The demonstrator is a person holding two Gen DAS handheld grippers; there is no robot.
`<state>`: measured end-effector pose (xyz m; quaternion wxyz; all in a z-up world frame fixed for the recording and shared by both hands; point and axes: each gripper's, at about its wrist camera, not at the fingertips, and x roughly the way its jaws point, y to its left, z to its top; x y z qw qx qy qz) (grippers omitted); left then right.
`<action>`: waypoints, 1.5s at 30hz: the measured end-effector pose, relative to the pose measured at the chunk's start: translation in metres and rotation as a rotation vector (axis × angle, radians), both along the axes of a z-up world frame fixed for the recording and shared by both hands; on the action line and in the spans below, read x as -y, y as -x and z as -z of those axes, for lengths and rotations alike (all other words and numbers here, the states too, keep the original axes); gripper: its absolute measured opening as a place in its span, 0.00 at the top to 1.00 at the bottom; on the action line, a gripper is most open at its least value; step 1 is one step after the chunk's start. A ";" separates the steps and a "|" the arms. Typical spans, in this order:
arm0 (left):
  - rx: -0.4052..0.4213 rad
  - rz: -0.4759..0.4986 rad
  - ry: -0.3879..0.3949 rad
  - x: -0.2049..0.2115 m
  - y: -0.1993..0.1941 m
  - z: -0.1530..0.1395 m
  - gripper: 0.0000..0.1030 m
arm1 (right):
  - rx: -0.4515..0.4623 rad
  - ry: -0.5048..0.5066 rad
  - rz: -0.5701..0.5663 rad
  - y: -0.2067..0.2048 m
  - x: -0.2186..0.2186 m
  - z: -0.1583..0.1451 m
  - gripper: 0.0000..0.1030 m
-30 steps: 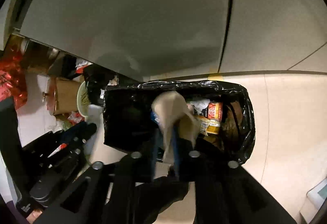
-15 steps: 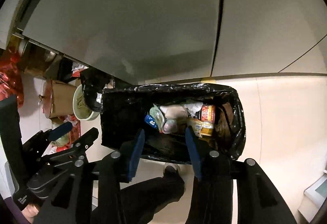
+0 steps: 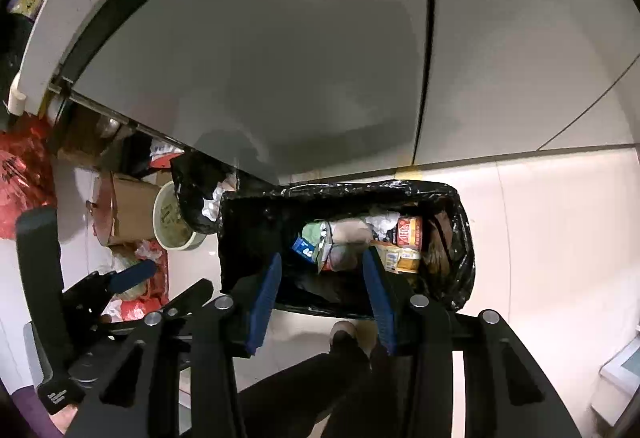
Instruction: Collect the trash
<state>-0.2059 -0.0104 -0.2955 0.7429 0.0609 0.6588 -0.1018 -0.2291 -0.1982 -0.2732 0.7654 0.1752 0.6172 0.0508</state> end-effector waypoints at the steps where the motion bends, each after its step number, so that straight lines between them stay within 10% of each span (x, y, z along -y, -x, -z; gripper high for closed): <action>1: 0.002 0.006 -0.003 -0.001 0.000 -0.003 0.21 | -0.001 0.000 0.002 0.001 0.002 -0.003 0.58; 14: 0.224 0.174 0.035 0.004 -0.008 -0.137 0.21 | 0.156 -0.056 -0.161 -0.003 0.009 -0.116 0.46; 19: 0.317 0.137 0.067 0.006 -0.036 -0.195 0.14 | 0.327 0.012 -0.241 -0.039 0.028 -0.203 0.09; 23: 0.386 0.092 0.081 0.015 -0.074 -0.229 0.14 | 0.396 0.120 -0.267 -0.103 0.052 -0.240 0.05; 30: 0.450 0.029 0.048 0.055 -0.146 -0.254 0.14 | 0.301 0.219 -0.370 -0.210 0.067 -0.207 0.05; 41: 0.442 -0.017 0.004 0.078 -0.185 -0.249 0.14 | 0.185 0.271 -0.523 -0.244 0.055 -0.162 0.04; 43: 0.449 0.010 -0.009 0.086 -0.192 -0.248 0.14 | 0.196 0.269 -0.520 -0.241 0.058 -0.165 0.11; 45: 0.457 0.043 -0.006 0.095 -0.199 -0.248 0.14 | 0.199 0.235 -0.495 -0.241 0.064 -0.172 0.39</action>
